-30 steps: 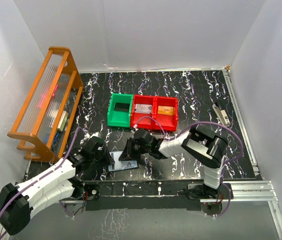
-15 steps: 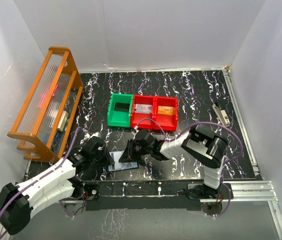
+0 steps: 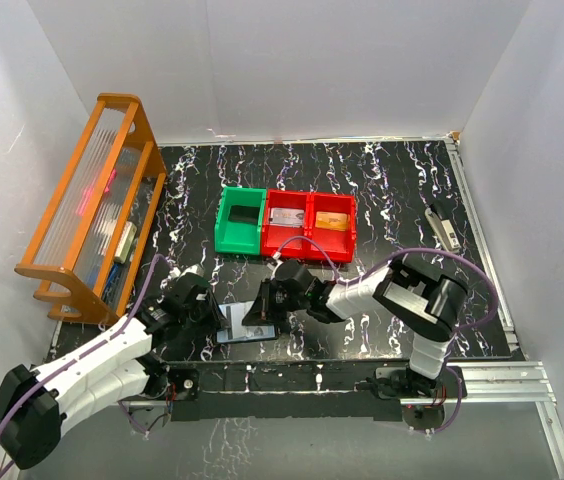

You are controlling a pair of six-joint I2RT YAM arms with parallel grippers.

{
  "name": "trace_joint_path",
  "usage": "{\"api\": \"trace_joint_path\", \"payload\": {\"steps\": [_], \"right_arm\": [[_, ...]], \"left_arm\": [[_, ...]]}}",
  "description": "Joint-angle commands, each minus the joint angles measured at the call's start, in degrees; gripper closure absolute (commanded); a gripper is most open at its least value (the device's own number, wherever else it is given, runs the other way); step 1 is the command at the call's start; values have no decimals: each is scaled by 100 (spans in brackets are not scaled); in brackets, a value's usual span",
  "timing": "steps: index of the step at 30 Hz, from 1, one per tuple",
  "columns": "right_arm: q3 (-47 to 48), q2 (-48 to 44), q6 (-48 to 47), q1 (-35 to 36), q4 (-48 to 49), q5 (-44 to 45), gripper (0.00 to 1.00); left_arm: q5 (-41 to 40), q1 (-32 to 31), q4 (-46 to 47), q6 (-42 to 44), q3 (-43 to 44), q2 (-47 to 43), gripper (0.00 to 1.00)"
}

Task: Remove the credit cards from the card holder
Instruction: Remove the credit card from the card holder.

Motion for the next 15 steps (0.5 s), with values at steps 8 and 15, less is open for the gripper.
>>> {"api": "trace_joint_path", "payload": {"steps": [8,15], "right_arm": [[-18,-426,-373,-126,-411,128,100],[148,-425,-618,-169,-739,41,100]], "left_arm": [[-137,-11,-436,33,9,-51,76],[-193,-11,-529,74,314,-256,73]]}}
